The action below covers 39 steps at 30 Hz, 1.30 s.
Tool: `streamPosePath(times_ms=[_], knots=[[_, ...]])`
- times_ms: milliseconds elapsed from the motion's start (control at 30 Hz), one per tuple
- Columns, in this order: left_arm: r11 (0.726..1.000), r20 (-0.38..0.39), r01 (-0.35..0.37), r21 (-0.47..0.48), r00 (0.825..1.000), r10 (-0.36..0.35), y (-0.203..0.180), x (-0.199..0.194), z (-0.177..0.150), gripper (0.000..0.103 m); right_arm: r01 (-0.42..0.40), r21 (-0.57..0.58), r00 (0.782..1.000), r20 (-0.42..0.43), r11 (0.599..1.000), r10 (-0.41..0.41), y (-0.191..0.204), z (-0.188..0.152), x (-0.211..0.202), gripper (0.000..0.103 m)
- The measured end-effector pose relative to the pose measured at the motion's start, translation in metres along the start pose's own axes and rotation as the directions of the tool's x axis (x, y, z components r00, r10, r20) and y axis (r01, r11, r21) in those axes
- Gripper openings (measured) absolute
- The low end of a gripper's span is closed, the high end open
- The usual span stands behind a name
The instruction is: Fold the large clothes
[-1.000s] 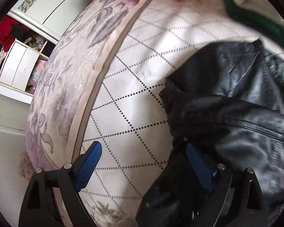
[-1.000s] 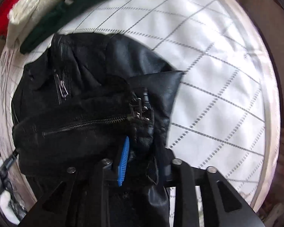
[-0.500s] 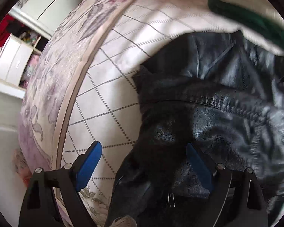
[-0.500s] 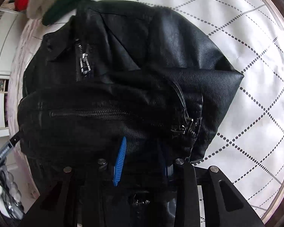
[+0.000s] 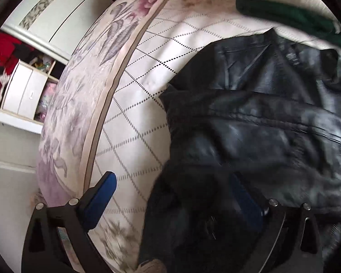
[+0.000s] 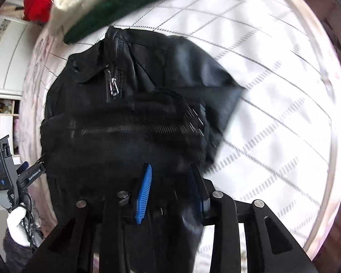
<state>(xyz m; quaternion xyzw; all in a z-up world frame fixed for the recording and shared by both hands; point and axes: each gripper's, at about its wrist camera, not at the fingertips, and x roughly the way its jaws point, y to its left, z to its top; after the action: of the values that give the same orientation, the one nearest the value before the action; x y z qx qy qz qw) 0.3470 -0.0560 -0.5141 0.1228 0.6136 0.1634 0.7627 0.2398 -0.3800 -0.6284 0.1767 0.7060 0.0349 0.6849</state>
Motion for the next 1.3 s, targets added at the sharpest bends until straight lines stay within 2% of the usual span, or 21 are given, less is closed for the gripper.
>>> streamPosePath(times_ms=[67,133,167,200,267,367,433,467,533,567,667,800,867,967,1033,1167,1233,1300], knots=[[1.0,-0.012,0.015,-0.006,1.0,-0.015,-0.004,-0.007,-0.011,0.103,-0.007,0.003,0.997,-0.074,1.0,0.007,-0.014,-0.015,0.016,0.052],[0.999,-0.034,0.048,-0.017,0.998,-0.048,-0.008,-0.008,-0.029,0.103,0.007,0.011,0.984,-0.178,1.0,-0.005,-0.024,-0.035,0.051,0.052],[0.998,-0.048,0.059,-0.019,0.997,-0.06,-0.011,-0.007,-0.036,0.103,0.034,0.002,0.981,-0.191,0.999,-0.033,-0.028,-0.045,0.057,0.043],[0.997,-0.065,0.074,-0.016,0.995,-0.075,-0.012,-0.002,-0.043,0.103,0.048,-0.007,0.987,-0.155,0.999,-0.048,-0.03,-0.048,0.057,0.036],[0.997,-0.087,0.072,-0.002,0.994,-0.072,-0.015,0.003,-0.057,0.103,0.068,0.021,0.988,-0.14,0.997,-0.064,-0.034,-0.05,0.053,0.032],[0.998,-0.08,0.056,0.012,0.995,-0.055,-0.013,-0.002,-0.068,0.103,0.126,0.01,0.979,-0.161,0.992,-0.123,-0.022,-0.053,0.045,0.032],[0.998,-0.049,0.06,0.025,0.997,-0.059,-0.014,-0.021,-0.073,0.103,0.109,0.009,0.981,-0.163,0.994,-0.106,-0.013,-0.059,0.025,0.032],[0.998,-0.023,0.057,0.04,0.998,-0.056,-0.016,-0.032,-0.075,0.103,0.111,0.018,0.982,-0.153,0.994,-0.107,-0.012,-0.065,0.011,0.036],[0.995,0.036,0.045,0.091,0.998,-0.049,-0.03,-0.057,-0.084,0.103,0.128,0.037,0.984,-0.131,0.991,-0.122,-0.014,-0.074,-0.018,0.037],[0.993,0.051,0.046,0.112,0.997,-0.052,-0.037,-0.067,-0.09,0.103,0.13,0.047,0.985,-0.116,0.99,-0.124,-0.025,-0.081,-0.035,0.038],[0.978,0.082,0.029,0.206,0.996,-0.046,-0.078,-0.095,-0.116,0.103,0.153,0.079,0.986,-0.084,0.985,-0.146,-0.045,-0.099,-0.079,0.05],[0.954,0.093,-0.001,0.299,0.995,-0.028,-0.133,-0.125,-0.159,0.103,0.19,0.123,0.981,-0.073,0.974,-0.182,-0.097,-0.11,-0.115,0.051],[0.939,0.092,-0.012,0.344,0.996,-0.021,-0.165,-0.138,-0.185,0.103,0.195,0.14,0.979,-0.081,0.971,-0.185,-0.12,-0.113,-0.115,0.053],[0.918,0.097,-0.057,0.393,0.995,0.02,-0.207,-0.146,-0.214,0.103,0.166,0.161,0.983,-0.105,0.973,-0.15,-0.145,-0.105,-0.098,0.061],[0.904,0.075,-0.088,0.419,0.995,0.063,-0.24,-0.146,-0.236,0.103,0.123,0.154,0.986,-0.128,0.98,-0.103,-0.157,-0.103,-0.087,0.061],[0.892,0.034,-0.132,0.433,0.991,0.13,-0.295,-0.141,-0.261,0.103,0.0,0.13,0.992,-0.129,0.992,0.017,-0.171,-0.09,-0.08,0.063],[0.88,0.042,-0.171,0.442,0.985,0.17,-0.318,-0.135,-0.268,0.103,-0.074,0.144,0.986,-0.136,0.987,0.094,-0.185,-0.08,-0.076,0.064],[0.856,0.042,-0.211,0.473,0.975,0.217,-0.34,-0.121,-0.274,0.103,-0.168,0.171,0.968,-0.159,0.971,0.195,-0.197,-0.071,-0.065,0.064]])
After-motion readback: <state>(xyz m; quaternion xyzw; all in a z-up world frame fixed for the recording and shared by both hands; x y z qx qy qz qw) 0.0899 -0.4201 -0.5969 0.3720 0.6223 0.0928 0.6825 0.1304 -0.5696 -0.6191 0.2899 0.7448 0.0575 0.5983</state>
